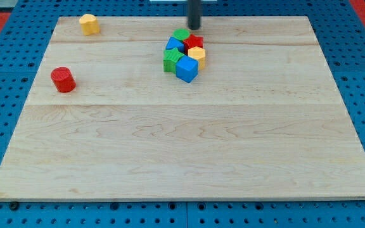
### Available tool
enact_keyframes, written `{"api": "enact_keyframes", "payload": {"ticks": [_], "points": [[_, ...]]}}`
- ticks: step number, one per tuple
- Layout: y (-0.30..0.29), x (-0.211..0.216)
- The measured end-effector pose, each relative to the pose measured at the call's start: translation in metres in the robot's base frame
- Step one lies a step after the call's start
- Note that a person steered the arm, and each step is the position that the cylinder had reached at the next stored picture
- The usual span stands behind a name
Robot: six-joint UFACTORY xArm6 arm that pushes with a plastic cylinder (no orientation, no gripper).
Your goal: Slide the green circle to the yellow heart
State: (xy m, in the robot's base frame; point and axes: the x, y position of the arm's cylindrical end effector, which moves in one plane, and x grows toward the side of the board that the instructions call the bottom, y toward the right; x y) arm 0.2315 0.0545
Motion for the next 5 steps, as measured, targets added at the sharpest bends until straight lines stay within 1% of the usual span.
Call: {"api": "enact_keyframes", "payload": {"ticks": [1, 2, 4, 5], "points": [[-0.003, 0.04], [-0.042, 0.039], [-0.076, 0.006], [-0.09, 0.018]]}}
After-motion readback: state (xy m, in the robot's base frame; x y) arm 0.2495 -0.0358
